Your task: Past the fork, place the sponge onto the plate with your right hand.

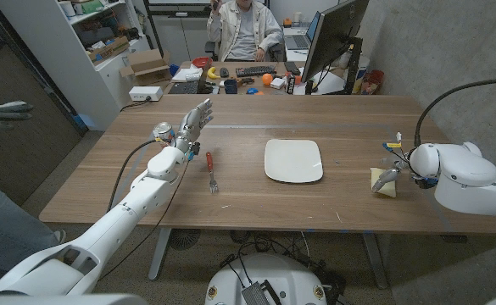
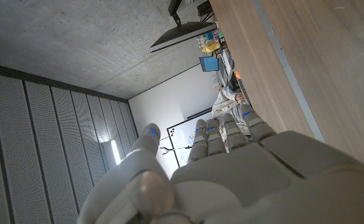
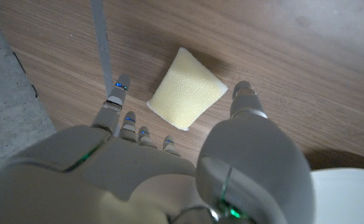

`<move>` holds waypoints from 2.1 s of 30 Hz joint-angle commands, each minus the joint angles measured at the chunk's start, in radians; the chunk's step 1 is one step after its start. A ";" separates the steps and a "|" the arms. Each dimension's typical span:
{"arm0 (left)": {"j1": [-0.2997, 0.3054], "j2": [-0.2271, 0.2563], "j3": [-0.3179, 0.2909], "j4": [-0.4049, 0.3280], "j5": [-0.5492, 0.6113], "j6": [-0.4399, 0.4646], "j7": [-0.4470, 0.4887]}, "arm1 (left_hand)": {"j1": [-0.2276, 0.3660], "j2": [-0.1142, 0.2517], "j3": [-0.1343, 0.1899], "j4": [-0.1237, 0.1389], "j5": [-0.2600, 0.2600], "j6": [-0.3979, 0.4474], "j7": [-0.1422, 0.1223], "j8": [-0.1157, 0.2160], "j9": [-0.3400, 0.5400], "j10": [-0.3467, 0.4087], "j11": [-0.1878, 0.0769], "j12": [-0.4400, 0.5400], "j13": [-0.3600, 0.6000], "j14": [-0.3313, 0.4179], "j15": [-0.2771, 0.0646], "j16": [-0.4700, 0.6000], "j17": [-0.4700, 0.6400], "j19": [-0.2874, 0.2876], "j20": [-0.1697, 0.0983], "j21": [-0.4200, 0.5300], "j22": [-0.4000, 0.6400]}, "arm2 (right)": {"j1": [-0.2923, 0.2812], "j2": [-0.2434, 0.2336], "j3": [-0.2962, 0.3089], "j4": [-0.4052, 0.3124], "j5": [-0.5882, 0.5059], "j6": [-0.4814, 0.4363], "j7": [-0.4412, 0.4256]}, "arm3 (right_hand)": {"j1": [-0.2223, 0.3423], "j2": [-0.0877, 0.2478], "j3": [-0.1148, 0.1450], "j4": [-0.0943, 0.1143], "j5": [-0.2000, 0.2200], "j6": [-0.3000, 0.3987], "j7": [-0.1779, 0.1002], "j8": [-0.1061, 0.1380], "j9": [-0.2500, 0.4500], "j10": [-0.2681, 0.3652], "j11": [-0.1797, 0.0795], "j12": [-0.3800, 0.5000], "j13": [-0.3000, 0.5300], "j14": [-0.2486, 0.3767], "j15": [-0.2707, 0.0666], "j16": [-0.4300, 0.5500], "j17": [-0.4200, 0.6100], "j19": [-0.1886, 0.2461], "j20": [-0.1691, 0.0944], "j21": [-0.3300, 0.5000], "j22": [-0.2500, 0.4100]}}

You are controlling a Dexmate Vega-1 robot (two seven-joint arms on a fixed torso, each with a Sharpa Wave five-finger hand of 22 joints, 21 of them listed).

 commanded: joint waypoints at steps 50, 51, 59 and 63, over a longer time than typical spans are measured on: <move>-0.003 0.004 0.015 -0.017 -0.003 0.059 0.004 | 0.004 0.010 0.008 -0.007 0.005 0.020 -0.003 0.000 0.005 0.017 0.000 0.008 0.004 0.017 -0.004 0.004 0.002 0.005 0.004 -0.006 0.002 | -0.137 -0.022 0.037 -0.071 0.090 -0.095 -0.436 | 0.239 0.295 0.072 -0.031 -0.080 1.091 -0.091 0.270 0.008 1.016 -0.273 0.289 0.022 0.919 -0.311 0.282 0.007 0.493 -0.085 0.017 0.003; -0.002 0.004 0.016 -0.017 -0.001 0.059 0.006 | 0.004 0.010 0.008 -0.007 0.005 0.020 -0.002 0.000 0.005 0.017 0.001 0.008 0.004 0.017 -0.004 0.003 0.002 0.005 0.004 -0.006 0.002 | -0.145 -0.027 0.039 -0.080 0.082 -0.095 -0.459 | 0.239 0.295 0.073 -0.031 -0.080 1.091 -0.091 0.270 0.008 1.019 -0.274 0.289 0.021 0.924 -0.311 0.282 0.006 0.493 -0.087 0.016 0.003; 0.003 0.010 0.017 -0.025 -0.001 0.063 0.004 | 0.003 0.009 0.008 -0.007 0.005 0.019 -0.003 -0.001 0.005 0.017 -0.001 0.007 0.004 0.016 -0.003 0.003 0.002 0.006 0.004 -0.006 0.002 | -0.130 -0.050 0.051 -0.127 0.076 -0.120 -0.448 | 0.244 0.295 0.077 -0.031 -0.081 1.099 -0.088 0.269 0.008 1.031 -0.274 0.288 0.019 0.933 -0.312 0.282 0.007 0.493 -0.091 0.015 0.003; 0.009 0.012 0.014 -0.030 -0.004 0.063 0.006 | 0.003 0.009 0.008 -0.007 0.005 0.019 -0.004 -0.001 0.005 0.017 -0.001 0.007 0.004 0.017 -0.003 0.003 0.002 0.005 0.004 -0.007 0.002 | -0.134 -0.064 0.066 -0.151 0.090 -0.121 -0.454 | 0.245 0.297 0.080 -0.030 -0.081 1.098 -0.085 0.267 0.008 1.032 -0.274 0.285 0.018 0.934 -0.310 0.278 0.006 0.490 -0.092 0.013 0.003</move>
